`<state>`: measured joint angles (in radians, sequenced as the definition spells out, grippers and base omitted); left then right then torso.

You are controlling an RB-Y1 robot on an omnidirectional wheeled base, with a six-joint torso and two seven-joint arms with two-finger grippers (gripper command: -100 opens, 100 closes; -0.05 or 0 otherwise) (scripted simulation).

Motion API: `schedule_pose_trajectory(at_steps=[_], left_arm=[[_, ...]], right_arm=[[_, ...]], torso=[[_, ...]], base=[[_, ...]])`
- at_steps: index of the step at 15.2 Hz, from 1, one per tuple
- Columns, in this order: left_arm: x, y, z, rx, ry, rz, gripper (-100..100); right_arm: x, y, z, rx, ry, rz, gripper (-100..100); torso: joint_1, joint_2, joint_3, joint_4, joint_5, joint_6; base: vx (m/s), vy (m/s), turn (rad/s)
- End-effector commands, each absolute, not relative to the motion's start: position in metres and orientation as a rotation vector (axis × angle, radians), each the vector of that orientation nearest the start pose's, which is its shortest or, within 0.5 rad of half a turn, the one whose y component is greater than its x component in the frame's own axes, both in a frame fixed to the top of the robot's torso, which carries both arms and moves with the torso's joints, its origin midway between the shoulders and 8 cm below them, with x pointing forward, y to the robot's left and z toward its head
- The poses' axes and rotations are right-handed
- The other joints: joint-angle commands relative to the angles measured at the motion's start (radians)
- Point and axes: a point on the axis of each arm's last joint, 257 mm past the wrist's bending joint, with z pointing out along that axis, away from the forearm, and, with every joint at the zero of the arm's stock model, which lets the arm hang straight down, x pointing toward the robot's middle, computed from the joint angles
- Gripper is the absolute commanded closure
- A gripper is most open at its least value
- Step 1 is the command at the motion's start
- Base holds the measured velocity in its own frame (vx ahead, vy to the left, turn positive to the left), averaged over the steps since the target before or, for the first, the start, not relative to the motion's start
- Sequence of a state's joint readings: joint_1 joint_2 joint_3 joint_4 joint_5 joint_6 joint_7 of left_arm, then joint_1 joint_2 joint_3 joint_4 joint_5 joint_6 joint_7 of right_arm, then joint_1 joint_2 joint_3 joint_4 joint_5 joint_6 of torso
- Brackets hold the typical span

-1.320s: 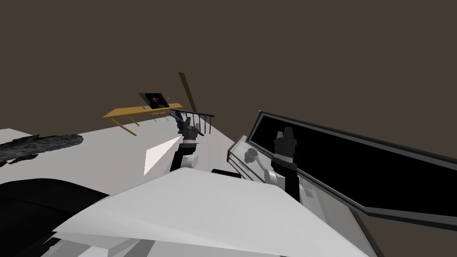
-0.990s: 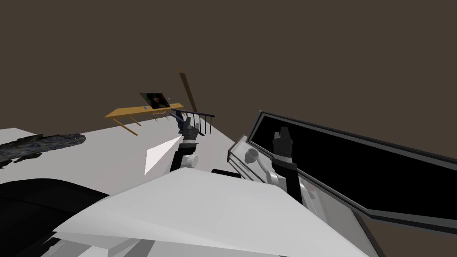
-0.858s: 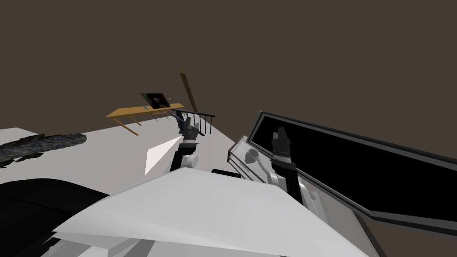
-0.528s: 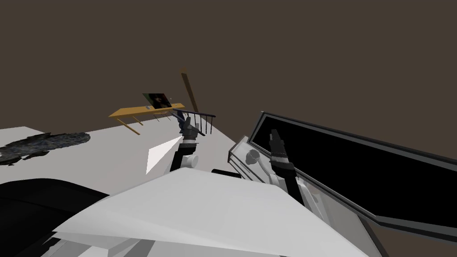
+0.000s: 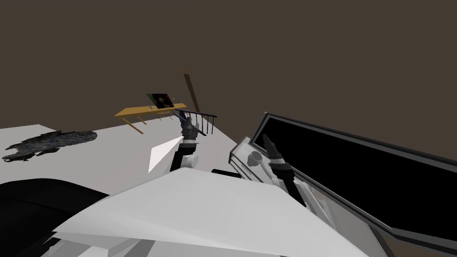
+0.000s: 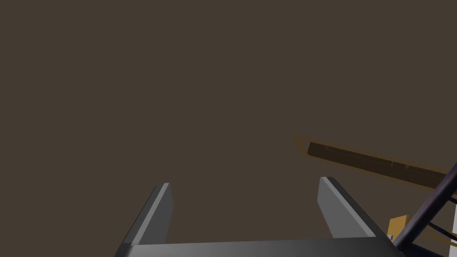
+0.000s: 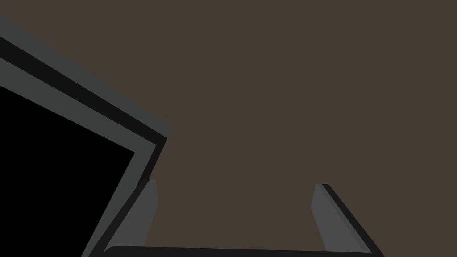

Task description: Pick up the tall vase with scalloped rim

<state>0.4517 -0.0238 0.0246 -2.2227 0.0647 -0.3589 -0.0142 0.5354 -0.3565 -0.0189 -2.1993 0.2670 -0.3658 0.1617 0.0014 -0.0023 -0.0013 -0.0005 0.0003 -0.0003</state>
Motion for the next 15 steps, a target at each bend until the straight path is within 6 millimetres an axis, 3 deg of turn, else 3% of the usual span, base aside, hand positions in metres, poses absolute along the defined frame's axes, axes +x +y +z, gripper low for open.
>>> schedule_pose_trajectory(at_steps=[1,4,5,6,7,8,9,10,11,12,13,14,15], left_arm=[[0.378,0.297,-0.014,-0.834,0.659,-1.289,0],[0.378,0.297,-0.014,-0.834,0.659,-1.289,0],[0.378,0.297,-0.014,-0.834,0.659,-1.289,0],[0.378,0.297,-0.014,-0.834,0.659,-1.289,0],[0.378,0.297,-0.014,-0.834,0.659,-1.289,0],[0.378,0.297,-0.014,-0.834,0.659,-1.289,0],[0.378,0.297,-0.014,-0.834,0.659,-1.289,0],[0.378,0.297,-0.014,-0.834,0.659,-1.289,0],[0.378,0.297,-0.014,-0.834,0.659,-1.289,0],[0.378,0.297,-0.014,-0.834,0.659,-1.289,0],[0.378,0.297,-0.014,-0.834,0.659,-1.289,0],[0.378,0.297,-0.014,-0.834,0.659,-1.289,0],[0.378,0.297,-0.014,-0.834,0.659,-1.289,0]], right_arm=[[0.374,-0.253,-0.081,0.249,1.252,0.824,-100],[0.372,-0.250,-0.115,0.166,1.367,0.757,-100],[0.372,-0.249,-0.115,0.157,1.372,0.755,-100],[0.370,-0.249,-0.133,0.119,1.427,0.720,-100],[0.370,-0.249,-0.133,0.108,1.433,0.718,-100],[0.367,-0.250,-0.152,0.070,1.486,0.682,-100],[0.367,-0.250,-0.152,0.057,1.493,0.679,-100],[0.363,-0.251,-0.171,0.016,1.546,0.642,-100],[0.363,-0.251,-0.172,0.003,1.553,0.639,-100],[0.358,-0.254,-0.191,-0.040,1.606,0.601,-100],[0.358,-0.254,-0.191,-0.052,1.612,0.598,-100],[0.352,-0.258,-0.210,-0.096,1.664,0.560,-100],[0.352,-0.258,-0.211,-0.110,1.669,0.556,-100]], torso=[[0.000,0.000,0.000,0.000,0.000,0.000],[0.001,0.000,0.000,0.000,0.000,0.000],[0.001,0.000,0.000,0.000,0.000,0.000],[0.001,0.000,0.000,0.000,0.000,0.000],[0.001,0.000,0.000,0.000,0.000,0.000],[0.000,0.000,0.000,0.000,0.000,0.000],[0.000,0.000,0.000,0.000,0.000,0.000],[0.000,0.000,0.000,0.000,0.000,0.000],[0.001,-0.001,0.000,0.000,0.000,0.000],[0.001,0.000,0.000,0.000,0.000,0.000],[0.001,-0.001,0.000,0.000,0.000,0.000],[0.001,0.000,0.000,0.000,0.000,0.000],[0.001,-0.001,0.000,0.000,0.000,0.000]], base=[[0.026,0.026,0.050],[0.030,0.032,0.051],[0.030,0.031,0.043],[0.035,0.030,0.072],[0.033,0.023,0.056],[0.039,0.029,0.057],[0.035,0.032,0.047],[0.038,0.033,0.066],[0.035,0.032,0.061],[0.036,0.038,0.069],[0.034,0.034,0.054],[0.038,0.039,0.064],[0.038,0.033,0.060]])
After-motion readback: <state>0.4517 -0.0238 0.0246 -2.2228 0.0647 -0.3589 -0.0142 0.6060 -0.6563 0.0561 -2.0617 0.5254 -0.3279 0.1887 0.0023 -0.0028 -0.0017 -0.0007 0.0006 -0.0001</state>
